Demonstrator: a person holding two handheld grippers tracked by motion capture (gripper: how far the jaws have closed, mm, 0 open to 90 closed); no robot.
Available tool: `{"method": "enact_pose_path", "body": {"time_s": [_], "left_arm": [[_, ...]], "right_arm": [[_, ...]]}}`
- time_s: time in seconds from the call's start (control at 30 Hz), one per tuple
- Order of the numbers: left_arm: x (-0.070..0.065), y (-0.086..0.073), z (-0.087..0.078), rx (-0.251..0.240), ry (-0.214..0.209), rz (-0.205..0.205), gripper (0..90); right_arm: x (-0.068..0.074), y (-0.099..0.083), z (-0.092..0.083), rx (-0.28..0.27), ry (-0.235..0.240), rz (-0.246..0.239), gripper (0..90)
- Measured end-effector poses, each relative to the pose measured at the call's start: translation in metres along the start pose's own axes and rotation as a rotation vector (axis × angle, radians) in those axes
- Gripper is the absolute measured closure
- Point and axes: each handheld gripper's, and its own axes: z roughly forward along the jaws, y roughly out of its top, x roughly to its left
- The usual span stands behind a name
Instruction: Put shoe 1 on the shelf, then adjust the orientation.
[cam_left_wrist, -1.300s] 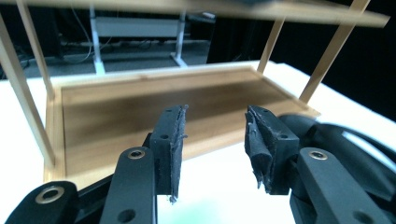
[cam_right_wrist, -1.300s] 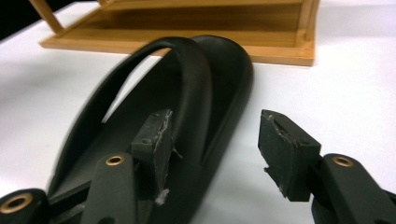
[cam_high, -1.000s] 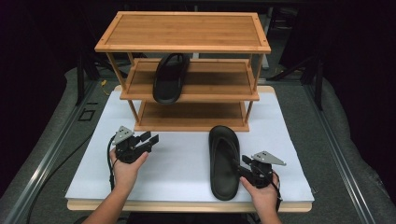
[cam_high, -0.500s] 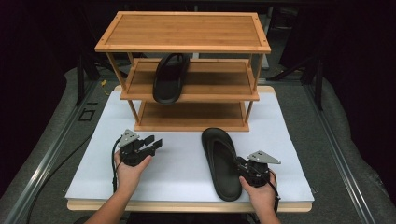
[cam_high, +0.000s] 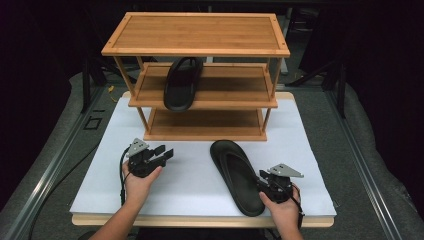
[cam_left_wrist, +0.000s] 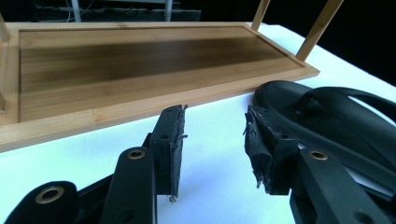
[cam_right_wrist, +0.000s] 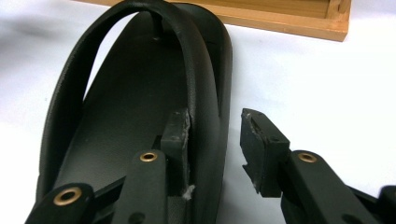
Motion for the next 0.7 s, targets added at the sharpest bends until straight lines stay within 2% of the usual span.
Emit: {"method": "enact_pose_path", "body": {"time_s": [0.03, 0.1, 0.2, 0.27, 0.33, 0.43, 0.57, 0.7], "left_arm": [[0.0, -0.0001, 0.0002, 0.0, 0.0, -0.002, 56.8], [-0.0003, -0.0004, 0.0011, 0.006, -0.002, 0.001, 56.7], [-0.0009, -0.0003, 0.0017, 0.01, -0.003, 0.003, 56.7], [-0.0003, -0.0004, 0.002, 0.009, 0.0, 0.002, 56.7], [0.0002, -0.0007, 0.0026, 0.007, 0.001, 0.0, 56.7], [0.0003, -0.0006, 0.0027, 0.003, 0.0, 0.0, 56.7], [0.001, -0.0006, 0.0022, 0.007, 0.006, -0.001, 56.7], [0.0001, 0.0, 0.0009, -0.005, 0.003, -0.004, 56.7]], "right_arm": [[-0.0007, -0.0005, -0.0006, -0.003, 0.015, -0.002, 62.5], [0.001, -0.0008, -0.002, 0.003, -0.008, -0.01, 62.6], [0.0006, -0.0013, -0.0029, 0.007, 0.002, -0.009, 62.4], [0.0005, -0.002, -0.0019, 0.007, -0.01, -0.005, 62.7], [0.0001, -0.0024, -0.0009, 0.008, 0.012, -0.002, 62.8], [0.0002, -0.0028, 0.0025, 0.019, 0.003, -0.007, 63.0], [0.0008, -0.0023, 0.003, 0.027, 0.023, -0.006, 71.5], [0.004, -0.0024, 0.0016, 0.024, 0.002, -0.034, 74.2]]}}
